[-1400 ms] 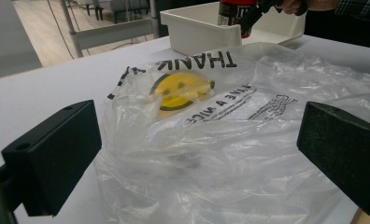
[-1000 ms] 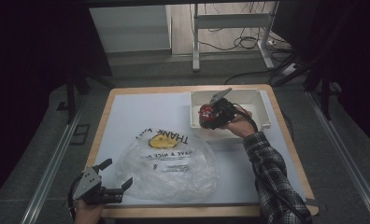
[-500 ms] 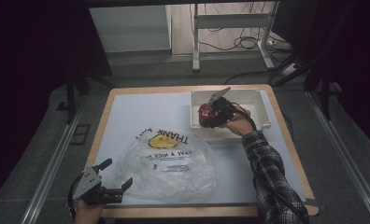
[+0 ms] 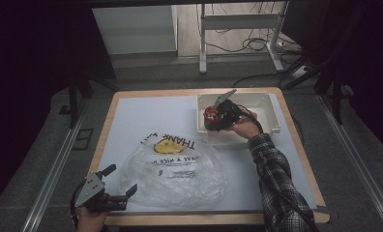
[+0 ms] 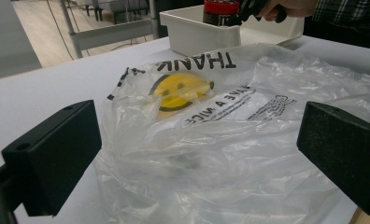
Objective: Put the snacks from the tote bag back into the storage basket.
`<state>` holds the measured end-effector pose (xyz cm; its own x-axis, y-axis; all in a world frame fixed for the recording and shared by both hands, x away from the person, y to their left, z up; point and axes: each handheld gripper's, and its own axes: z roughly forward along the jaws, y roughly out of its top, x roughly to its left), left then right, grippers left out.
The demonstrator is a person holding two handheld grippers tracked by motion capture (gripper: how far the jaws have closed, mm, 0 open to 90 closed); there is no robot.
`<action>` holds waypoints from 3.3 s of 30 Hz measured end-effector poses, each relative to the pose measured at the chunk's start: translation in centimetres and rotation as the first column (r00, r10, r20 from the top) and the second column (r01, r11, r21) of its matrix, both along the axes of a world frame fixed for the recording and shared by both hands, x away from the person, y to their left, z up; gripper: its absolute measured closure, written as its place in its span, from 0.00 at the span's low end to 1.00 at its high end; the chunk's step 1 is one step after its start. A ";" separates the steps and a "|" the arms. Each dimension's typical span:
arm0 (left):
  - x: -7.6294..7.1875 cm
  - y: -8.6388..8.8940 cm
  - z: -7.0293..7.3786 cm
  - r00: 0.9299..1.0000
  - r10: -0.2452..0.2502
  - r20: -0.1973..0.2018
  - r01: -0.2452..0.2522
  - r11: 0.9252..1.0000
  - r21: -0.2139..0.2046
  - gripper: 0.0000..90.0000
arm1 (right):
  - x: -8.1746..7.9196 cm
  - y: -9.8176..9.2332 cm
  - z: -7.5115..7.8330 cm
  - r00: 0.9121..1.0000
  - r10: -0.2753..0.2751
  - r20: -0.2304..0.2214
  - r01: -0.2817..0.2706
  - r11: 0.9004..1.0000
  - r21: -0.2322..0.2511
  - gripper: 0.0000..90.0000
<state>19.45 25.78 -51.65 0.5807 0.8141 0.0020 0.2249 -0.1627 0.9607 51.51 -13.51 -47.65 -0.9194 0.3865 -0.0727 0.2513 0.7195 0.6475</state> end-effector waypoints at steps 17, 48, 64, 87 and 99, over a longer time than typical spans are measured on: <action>0.0 0.0 0.0 1.000 -0.001 0.001 0.001 1.000 -0.001 0.00 | 1.2 0.7 -2.0 0.999 0.043 -0.020 -0.043 0.999 -0.013 0.29; 0.0 0.0 0.0 1.000 -0.003 0.000 0.003 1.000 0.002 0.00 | 1.8 1.1 -3.4 0.997 0.068 -0.022 -0.068 0.998 -0.015 0.28; 0.0 -0.1 0.0 1.000 -0.003 0.000 0.003 1.000 0.005 0.00 | 1.3 1.7 -3.0 0.998 0.049 -0.029 -0.050 0.999 -0.020 0.14; 0.0 -0.1 0.0 1.000 -0.003 -0.001 0.003 1.000 0.010 0.00 | 0.1 1.1 -1.7 1.000 0.027 0.006 -0.027 1.000 -0.005 0.09; 0.0 -0.2 0.0 1.000 -0.003 -0.002 0.004 1.000 0.014 0.00 | -0.8 0.5 -0.5 0.999 -0.007 0.042 0.006 1.000 0.029 0.09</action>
<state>19.45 25.57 -51.67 0.5836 0.8120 0.0120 0.2265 -0.1769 0.9578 50.68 -13.06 -48.17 -0.9131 0.3952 -0.0998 0.2281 0.6984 0.6783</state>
